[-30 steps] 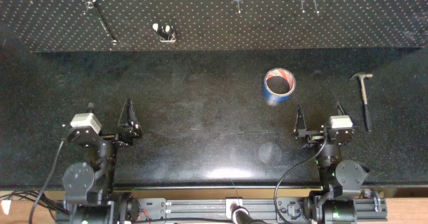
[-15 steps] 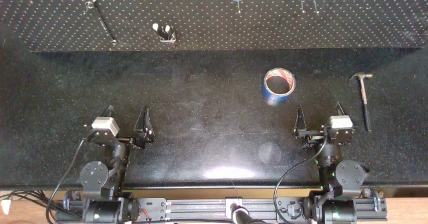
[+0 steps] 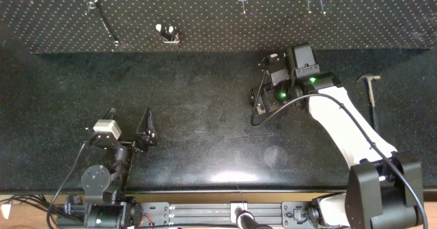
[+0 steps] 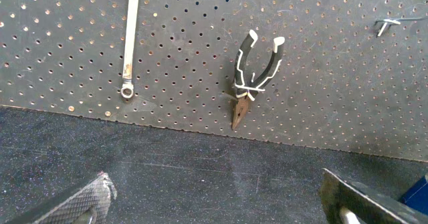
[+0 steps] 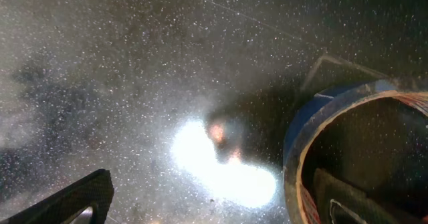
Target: Place Tools Onto Pegboard
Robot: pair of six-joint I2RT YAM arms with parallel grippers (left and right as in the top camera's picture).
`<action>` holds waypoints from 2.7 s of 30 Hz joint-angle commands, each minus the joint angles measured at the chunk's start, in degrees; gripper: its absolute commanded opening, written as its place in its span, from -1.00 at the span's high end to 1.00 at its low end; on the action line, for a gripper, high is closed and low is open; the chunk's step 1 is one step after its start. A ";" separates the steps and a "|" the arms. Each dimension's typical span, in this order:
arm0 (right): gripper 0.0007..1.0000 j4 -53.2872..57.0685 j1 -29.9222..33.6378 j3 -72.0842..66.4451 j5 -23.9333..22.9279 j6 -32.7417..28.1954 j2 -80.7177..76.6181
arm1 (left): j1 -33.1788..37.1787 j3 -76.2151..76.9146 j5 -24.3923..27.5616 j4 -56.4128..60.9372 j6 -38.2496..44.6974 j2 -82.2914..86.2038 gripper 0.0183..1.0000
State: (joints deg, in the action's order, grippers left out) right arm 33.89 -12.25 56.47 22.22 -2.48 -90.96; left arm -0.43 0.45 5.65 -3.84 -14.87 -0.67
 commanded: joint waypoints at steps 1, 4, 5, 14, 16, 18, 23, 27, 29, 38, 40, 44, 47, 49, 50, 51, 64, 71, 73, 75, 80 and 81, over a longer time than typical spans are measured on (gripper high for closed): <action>-0.95 -2.45 2.58 0.46 -0.55 -0.83 -0.31 | 0.13 -0.13 0.85 -0.26 0.31 0.48 -0.99; -0.95 -1.62 0.48 0.46 0.61 -0.61 -2.54 | 0.13 -0.13 0.85 -0.26 0.31 0.48 -0.99; -0.96 -1.44 -1.16 0.46 0.55 -0.63 -4.39 | 0.13 -0.13 0.85 -0.26 0.31 0.48 -0.99; 0.85 -41.66 -3.30 -17.07 -12.52 25.05 19.30 | 0.13 -0.13 0.85 -0.26 0.31 0.48 -0.99; 0.85 -53.24 -6.95 -18.05 -13.27 25.57 22.49 | 0.13 -0.13 0.85 -0.26 0.31 0.48 -0.99; 0.85 -61.35 -10.51 -14.64 -13.22 25.83 22.47 | 0.13 -0.13 0.85 -0.26 0.31 0.48 -0.99; 0.85 -61.40 -11.56 -7.34 -13.22 26.01 16.35 | 0.13 -0.13 0.85 -0.26 0.31 0.48 -0.99; 0.85 -61.44 -11.58 -1.53 -13.22 26.01 7.87 | 0.13 -0.13 0.85 -0.26 0.31 0.48 -0.99; 0.85 -61.48 -11.96 2.01 -13.22 26.01 3.26 | 0.13 -0.13 0.85 -0.26 0.31 0.48 -0.99; 0.85 -62.53 -13.07 4.44 -12.81 26.01 0.28 | 0.13 -0.13 0.85 -0.26 0.31 0.48 -0.99; 0.74 -62.45 -13.07 4.44 -12.85 26.03 0.28 | 0.13 -0.13 0.85 -0.26 0.31 0.48 -0.99; 0.22 -61.99 -13.07 4.44 -12.81 26.01 0.28 | 0.13 -0.13 0.85 -0.26 0.31 0.48 -0.99; 0.21 -60.78 -13.07 4.44 -12.76 26.03 0.52 | 0.13 -0.13 0.85 -0.26 0.31 0.48 -0.99; -0.19 -58.18 -13.07 4.44 -12.81 26.01 1.14 | 0.13 -0.13 0.85 -0.28 0.31 0.48 -0.99; -0.31 -57.94 -13.00 4.44 -12.81 26.01 1.16 | 0.13 -0.13 0.85 -0.26 0.31 0.48 -0.99; -0.95 -57.48 -13.03 4.44 -12.79 26.03 1.16 | 0.13 -0.13 0.85 -0.26 0.31 0.48 -0.99; -0.43 -29.77 -11.43 -3.52 -2.25 18.34 23.32 | 0.13 -0.13 0.85 -0.26 0.31 0.48 -0.99; -0.91 14.32 44.30 -3.10 -17.59 -22.67 6.16 | 0.13 -0.13 0.85 -0.26 0.31 0.48 -0.99; -0.91 14.49 45.83 -3.10 -17.68 -29.88 0.46 | 0.13 -0.13 0.85 -0.26 0.31 0.48 -0.99; -0.92 11.02 46.38 -2.89 -23.32 -39.82 -1.66 | 0.13 -0.13 0.85 -0.26 0.31 0.48 -0.99; -0.93 8.66 49.31 2.36 -21.42 -43.30 -8.94 | 0.13 -0.13 0.85 -0.26 0.31 0.48 -0.99; -0.93 8.13 49.31 2.69 -17.16 -43.28 -10.49 | 0.13 -0.13 0.85 -0.26 0.31 0.48 -0.99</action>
State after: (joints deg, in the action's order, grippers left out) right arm 43.05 36.82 58.50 0.12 -44.38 -98.08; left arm -0.43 0.45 6.04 -3.84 -14.87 -0.62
